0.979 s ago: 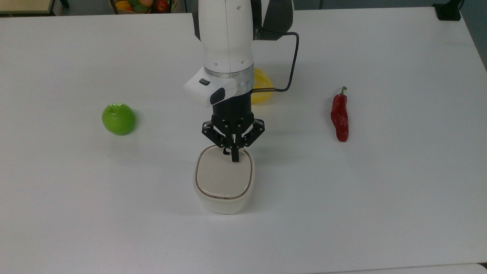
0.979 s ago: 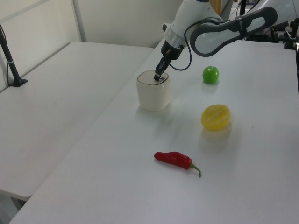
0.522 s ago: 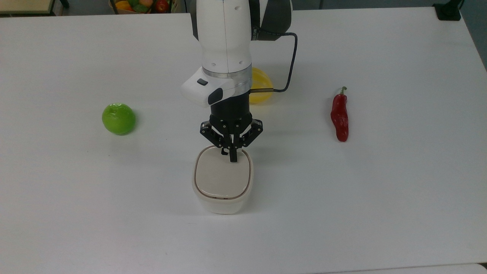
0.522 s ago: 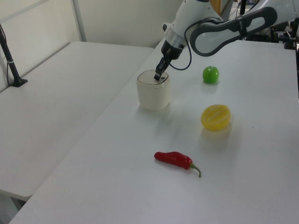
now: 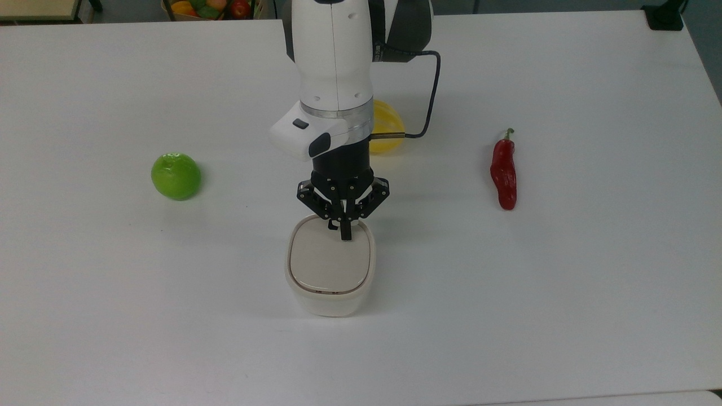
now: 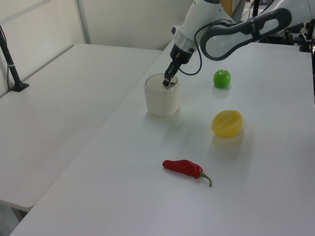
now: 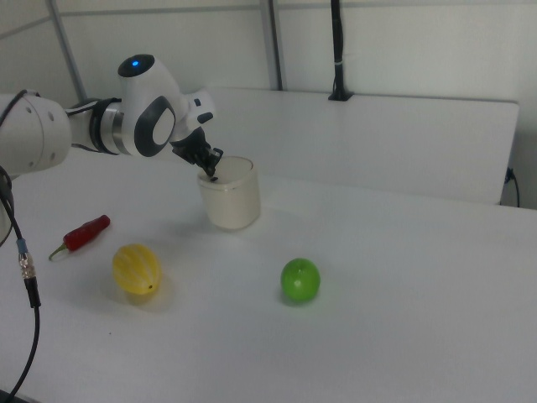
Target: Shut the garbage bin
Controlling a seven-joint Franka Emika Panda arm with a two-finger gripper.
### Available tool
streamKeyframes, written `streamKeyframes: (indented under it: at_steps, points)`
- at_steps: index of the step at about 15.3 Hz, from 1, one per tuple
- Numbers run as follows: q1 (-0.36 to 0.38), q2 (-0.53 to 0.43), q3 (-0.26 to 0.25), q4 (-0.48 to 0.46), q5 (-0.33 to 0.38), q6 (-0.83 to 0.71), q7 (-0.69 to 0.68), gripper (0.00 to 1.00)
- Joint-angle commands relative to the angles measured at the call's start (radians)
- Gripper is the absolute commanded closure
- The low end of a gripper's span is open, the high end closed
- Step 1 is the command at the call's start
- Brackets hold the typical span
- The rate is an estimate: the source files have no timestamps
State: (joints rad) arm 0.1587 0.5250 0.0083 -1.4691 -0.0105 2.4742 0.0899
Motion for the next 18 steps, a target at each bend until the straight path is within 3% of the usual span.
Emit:
streamKeyframes:
  at_steps: [1,10,18]
  points:
    - [0.007,-0.002,-0.011,-0.048,-0.009,-0.023,-0.001,1.0]
    - [0.012,-0.011,-0.011,-0.045,-0.009,-0.024,0.005,1.0]
    - [0.005,-0.155,-0.011,-0.031,-0.006,-0.211,0.007,1.0]
